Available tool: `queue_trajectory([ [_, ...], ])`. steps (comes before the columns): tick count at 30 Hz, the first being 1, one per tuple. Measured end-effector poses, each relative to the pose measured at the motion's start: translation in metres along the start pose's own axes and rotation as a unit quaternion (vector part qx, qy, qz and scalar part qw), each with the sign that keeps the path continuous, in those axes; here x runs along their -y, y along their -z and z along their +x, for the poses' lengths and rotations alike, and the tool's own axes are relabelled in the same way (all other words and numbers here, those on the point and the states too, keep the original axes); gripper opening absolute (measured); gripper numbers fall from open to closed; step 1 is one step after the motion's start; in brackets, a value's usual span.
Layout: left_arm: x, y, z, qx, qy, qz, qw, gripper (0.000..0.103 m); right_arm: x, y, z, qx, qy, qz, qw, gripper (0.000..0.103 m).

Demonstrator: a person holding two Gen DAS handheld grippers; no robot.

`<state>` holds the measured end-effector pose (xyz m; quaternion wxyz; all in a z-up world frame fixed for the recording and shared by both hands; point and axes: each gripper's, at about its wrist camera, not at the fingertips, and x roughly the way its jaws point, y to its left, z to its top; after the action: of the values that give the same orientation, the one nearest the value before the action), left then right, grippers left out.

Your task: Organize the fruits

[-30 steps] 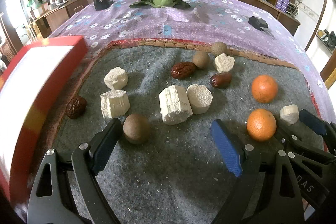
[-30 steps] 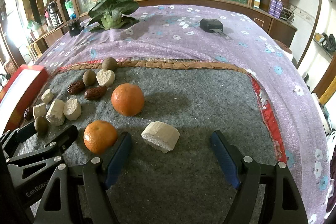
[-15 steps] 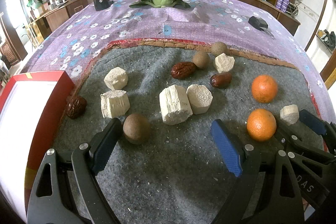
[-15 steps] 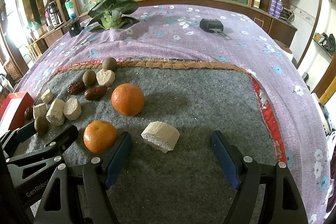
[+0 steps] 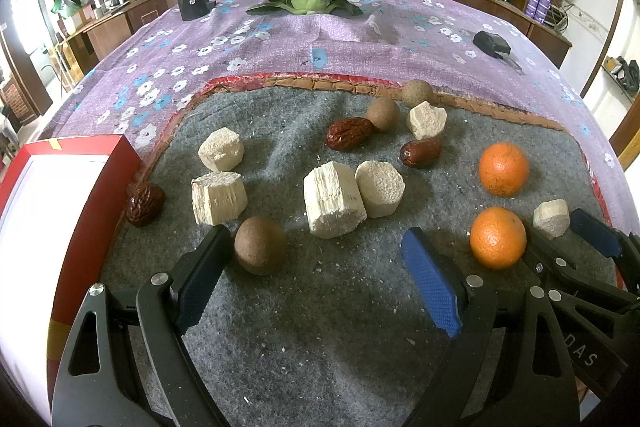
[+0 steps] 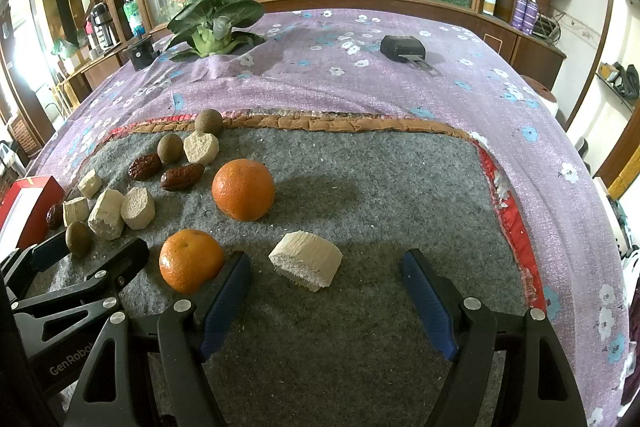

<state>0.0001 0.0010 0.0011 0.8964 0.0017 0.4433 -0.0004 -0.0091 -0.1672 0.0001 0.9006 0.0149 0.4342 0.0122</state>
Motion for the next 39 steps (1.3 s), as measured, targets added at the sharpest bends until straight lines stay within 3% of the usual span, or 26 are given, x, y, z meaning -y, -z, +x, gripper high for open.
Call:
queue_trajectory([
  [22,-0.001,-0.002,-0.003,-0.007,0.009,0.016,0.9998,0.088,0.000,0.000,-0.001,-0.001,-0.004,-0.006,1.000,0.078],
  [26,-0.018,0.002,-0.015,-0.012,0.036,0.011,0.9992,0.088,0.000,0.002,-0.005,-0.008,-0.006,-0.024,1.000,0.078],
  [30,-0.053,0.011,-0.041,0.009,0.045,-0.008,0.9989,0.088,0.011,0.000,-0.014,0.001,-0.020,-0.009,1.000,0.078],
  [34,-0.078,0.020,-0.047,-0.006,0.053,-0.026,0.9982,0.087,0.018,-0.003,-0.020,0.004,-0.042,0.007,0.999,0.078],
  [39,-0.085,0.032,-0.052,-0.012,0.070,-0.016,0.9973,0.087,0.008,-0.005,-0.028,0.013,-0.049,-0.012,0.999,0.078],
])
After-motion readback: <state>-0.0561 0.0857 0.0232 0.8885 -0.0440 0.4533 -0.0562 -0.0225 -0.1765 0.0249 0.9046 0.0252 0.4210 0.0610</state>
